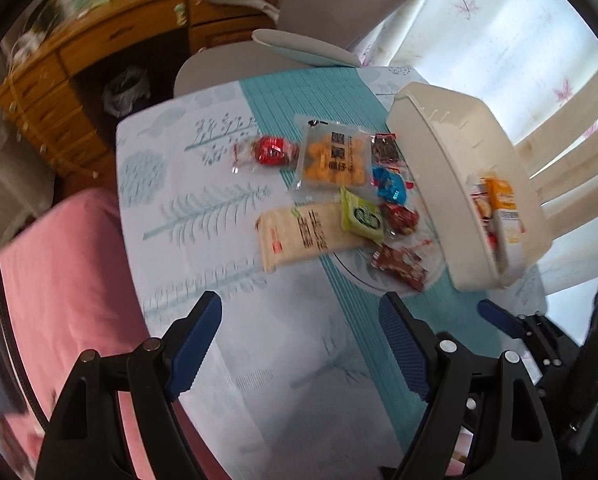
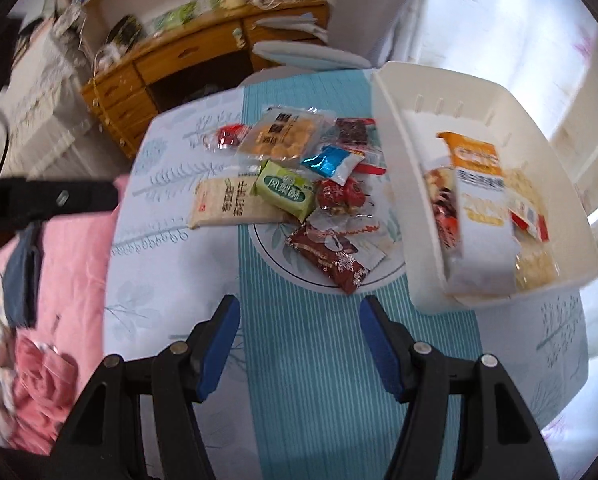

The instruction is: Organize snacks

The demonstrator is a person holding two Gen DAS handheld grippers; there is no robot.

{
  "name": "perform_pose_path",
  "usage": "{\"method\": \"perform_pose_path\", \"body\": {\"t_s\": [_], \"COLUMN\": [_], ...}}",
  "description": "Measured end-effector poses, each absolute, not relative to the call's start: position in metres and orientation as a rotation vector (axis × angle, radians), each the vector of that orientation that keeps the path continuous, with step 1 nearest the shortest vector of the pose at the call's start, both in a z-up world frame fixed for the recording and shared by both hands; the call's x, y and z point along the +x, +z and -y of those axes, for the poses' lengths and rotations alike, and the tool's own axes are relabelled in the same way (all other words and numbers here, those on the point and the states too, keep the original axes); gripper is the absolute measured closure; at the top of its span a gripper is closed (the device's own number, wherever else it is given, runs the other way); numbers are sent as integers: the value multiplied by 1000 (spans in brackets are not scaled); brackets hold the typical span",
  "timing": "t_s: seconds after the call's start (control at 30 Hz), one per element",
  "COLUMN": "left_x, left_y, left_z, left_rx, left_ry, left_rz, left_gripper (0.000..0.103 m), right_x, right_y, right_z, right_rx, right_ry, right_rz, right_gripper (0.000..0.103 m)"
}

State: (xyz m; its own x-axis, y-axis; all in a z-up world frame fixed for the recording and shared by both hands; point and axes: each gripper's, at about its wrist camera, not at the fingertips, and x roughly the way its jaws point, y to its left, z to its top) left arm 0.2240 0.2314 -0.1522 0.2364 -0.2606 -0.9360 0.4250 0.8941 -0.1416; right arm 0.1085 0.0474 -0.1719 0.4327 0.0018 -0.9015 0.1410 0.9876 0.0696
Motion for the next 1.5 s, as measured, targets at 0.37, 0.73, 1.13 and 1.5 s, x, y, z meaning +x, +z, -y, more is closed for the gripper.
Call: {"method": "perform_pose_path", "body": {"t_s": [0.37, 0.73, 1.13, 1.5], "left_x": [261, 280, 302, 325], "left_y": [-200, -250, -273, -285], "left_z": [-189, -154, -134, -130], "left_rx": [368, 489, 520, 491], "left_ry": [-590, -679, -684, -750], "left_rz": [-1151, -1224, -1280, -1294], "left_gripper": [23, 23, 22, 15], "right_x": [133, 141, 159, 174], "right_y": [-210, -236, -257, -260], "right_z": [-56, -54, -47, -49], "right_rx": [8, -85, -88, -103], "right_ry": [-40, -1, -11, 24], "right_rz": [-1157, -1154, -1194, -1193], "right_gripper": [40, 40, 40, 31]}}
